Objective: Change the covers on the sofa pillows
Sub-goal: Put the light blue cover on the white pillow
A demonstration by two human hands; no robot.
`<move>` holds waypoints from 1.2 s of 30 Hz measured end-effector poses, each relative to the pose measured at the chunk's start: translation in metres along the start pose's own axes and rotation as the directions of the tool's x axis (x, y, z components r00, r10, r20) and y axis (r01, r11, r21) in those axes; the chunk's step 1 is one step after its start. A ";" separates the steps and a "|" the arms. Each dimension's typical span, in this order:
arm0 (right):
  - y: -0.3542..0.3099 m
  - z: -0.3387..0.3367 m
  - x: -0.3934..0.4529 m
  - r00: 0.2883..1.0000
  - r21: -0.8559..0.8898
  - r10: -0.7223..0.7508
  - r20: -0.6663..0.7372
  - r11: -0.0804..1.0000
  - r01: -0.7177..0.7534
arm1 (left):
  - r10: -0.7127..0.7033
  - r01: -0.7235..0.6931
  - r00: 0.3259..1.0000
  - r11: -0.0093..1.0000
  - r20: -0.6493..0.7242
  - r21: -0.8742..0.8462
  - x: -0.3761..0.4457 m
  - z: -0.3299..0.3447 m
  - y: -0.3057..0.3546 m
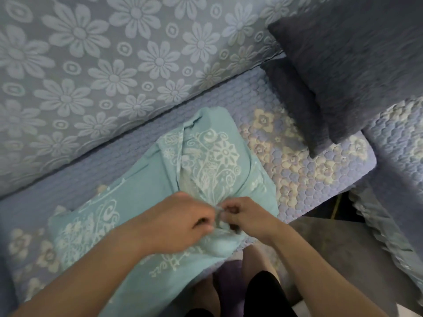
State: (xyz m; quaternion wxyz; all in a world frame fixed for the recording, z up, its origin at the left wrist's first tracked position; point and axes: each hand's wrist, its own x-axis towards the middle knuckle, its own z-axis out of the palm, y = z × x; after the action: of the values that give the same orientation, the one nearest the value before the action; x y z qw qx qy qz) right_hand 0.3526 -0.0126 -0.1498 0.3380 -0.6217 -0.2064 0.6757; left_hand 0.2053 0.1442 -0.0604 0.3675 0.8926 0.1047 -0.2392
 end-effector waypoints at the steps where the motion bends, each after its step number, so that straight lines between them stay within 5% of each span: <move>1: -0.001 -0.005 -0.003 1.000 0.025 0.014 0.010 1.000 -0.014 | -0.017 0.017 0.999 1.000 0.040 -0.009 0.007 -0.005 0.000; 3: -0.008 -0.013 -0.011 0.999 0.028 0.030 0.025 0.999 -0.031 | -0.021 0.026 0.994 0.999 0.105 -0.046 0.028 -0.010 0.004; 6: -0.022 0.016 -0.003 0.967 -0.332 0.255 0.028 0.914 -0.232 | 0.080 -0.056 0.972 0.992 0.220 -0.114 0.056 -0.005 0.024; 7: -0.014 0.022 -0.014 0.897 -0.483 0.430 0.103 0.810 -0.333 | 0.117 -0.085 0.953 0.989 0.279 -0.124 0.062 0.000 0.031; 9: -0.009 0.041 -0.007 0.755 -0.557 0.641 -0.138 0.580 -0.594 | 0.161 -0.126 0.921 0.985 0.354 -0.121 0.069 0.010 0.039; 11: 0.044 0.048 0.003 0.950 -0.296 0.283 -0.134 0.903 -0.311 | 0.099 -0.105 0.948 0.995 0.301 0.004 0.076 0.006 0.025; 14: 0.020 0.035 -0.011 0.911 0.147 0.132 -0.390 0.986 -0.080 | -0.030 -0.038 0.989 0.889 0.142 0.456 0.089 -0.017 -0.024; 18: 0.036 0.032 -0.052 0.964 -0.271 -0.032 -0.264 0.962 -0.043 | -0.039 -0.035 0.995 0.728 0.093 0.685 0.106 -0.030 -0.065; 22: 0.041 0.019 -0.074 0.895 -0.487 -0.366 -0.254 0.848 0.208 | 0.092 -0.095 0.995 0.655 0.046 0.749 0.118 -0.027 -0.076; 28: 0.043 0.019 -0.059 0.899 -0.267 -0.240 -0.365 0.953 0.146 | 0.214 -0.188 0.975 0.671 0.055 0.717 0.120 -0.044 -0.073; 31: 0.054 0.011 -0.042 0.887 -0.116 -0.122 -0.446 0.990 0.078 | -0.100 -0.095 0.958 0.772 0.268 0.629 0.105 -0.059 -0.063; 33: 0.064 0.001 -0.037 0.807 -0.060 -0.026 -0.590 0.998 -0.012 | -0.230 -0.168 0.853 0.730 0.469 0.663 0.095 -0.058 -0.058; 36: 0.078 -0.036 -0.033 0.501 0.211 0.244 -0.831 0.970 -0.122 | -0.340 -0.010 0.819 0.797 0.462 0.604 0.088 -0.063 -0.070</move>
State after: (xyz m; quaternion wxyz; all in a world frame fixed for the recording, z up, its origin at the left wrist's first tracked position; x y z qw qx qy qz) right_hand 0.3724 -0.0954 -0.1864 0.3603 -0.8678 0.0946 0.3289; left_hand 0.2782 0.2391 -0.1082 0.0675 0.8407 -0.0023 -0.5373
